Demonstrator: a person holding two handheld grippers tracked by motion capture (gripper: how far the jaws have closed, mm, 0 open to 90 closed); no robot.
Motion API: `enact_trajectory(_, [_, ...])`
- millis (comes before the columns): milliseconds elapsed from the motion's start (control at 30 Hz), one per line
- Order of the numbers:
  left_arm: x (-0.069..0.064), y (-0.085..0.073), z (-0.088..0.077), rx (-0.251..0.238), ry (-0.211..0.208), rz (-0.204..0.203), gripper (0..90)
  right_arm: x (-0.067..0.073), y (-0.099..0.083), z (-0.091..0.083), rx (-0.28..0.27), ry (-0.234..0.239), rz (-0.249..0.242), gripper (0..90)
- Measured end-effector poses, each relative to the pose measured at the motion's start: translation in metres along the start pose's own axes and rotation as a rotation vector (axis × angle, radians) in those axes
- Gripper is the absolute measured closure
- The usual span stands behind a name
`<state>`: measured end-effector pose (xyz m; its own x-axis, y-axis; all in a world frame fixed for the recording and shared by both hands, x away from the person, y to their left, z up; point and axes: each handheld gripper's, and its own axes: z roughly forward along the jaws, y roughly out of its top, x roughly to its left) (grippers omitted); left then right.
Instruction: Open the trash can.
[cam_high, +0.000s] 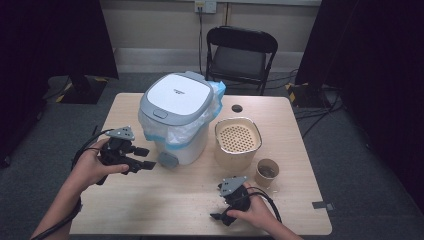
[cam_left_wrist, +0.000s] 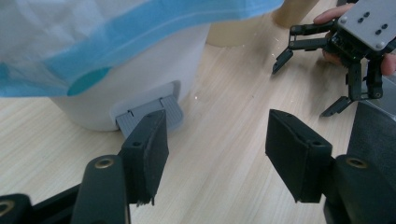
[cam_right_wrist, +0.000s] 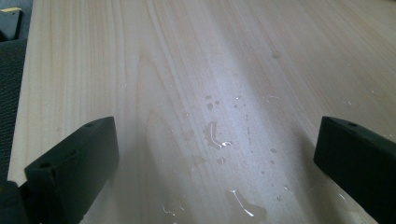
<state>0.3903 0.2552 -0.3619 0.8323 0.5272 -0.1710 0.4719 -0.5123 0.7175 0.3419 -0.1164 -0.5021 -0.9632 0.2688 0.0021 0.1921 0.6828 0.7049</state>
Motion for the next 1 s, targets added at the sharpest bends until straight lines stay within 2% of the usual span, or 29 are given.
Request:
enact_trajectory(33, [0.0, 0.002, -0.002, 0.003, 0.009, 0.007, 40.9, 0.0, 0.0, 0.0, 0.0, 0.0, 0.0, 0.0])
enact_trajectory(100, [0.0, 0.006, -0.003, -0.009, -0.003, 0.0, 42.8, 0.0, 0.0, 0.0, 0.0, 0.0, 0.0, 0.0])
enact_trajectory(200, [0.0, 0.01, -0.005, -0.007, 0.003, -0.002, 45.3, 0.0, 0.0, 0.0, 0.0, 0.0, 0.0, 0.0])
enact_trajectory(533, [0.0, 0.025, -0.013, 0.006, 0.017, -0.037, 57.2, 0.0, 0.0, 0.0, 0.0, -0.002, 0.0, 0.0])
enact_trajectory(700, [0.003, 0.03, -0.017, 0.01, 0.036, -0.054, 58.4, 0.0, 0.0, 0.0, -0.002, -0.003, -0.002, 0.0])
enact_trajectory(800, [0.004, 0.032, -0.019, 0.008, 0.034, -0.07, 59.6, 0.0, 0.0, 0.0, -0.002, -0.003, -0.001, 0.0])
enact_trajectory(1000, [0.004, 0.038, -0.023, 0.031, 0.038, -0.07, 62.3, 0.0, 0.0, 0.0, -0.002, -0.003, -0.003, 0.0])
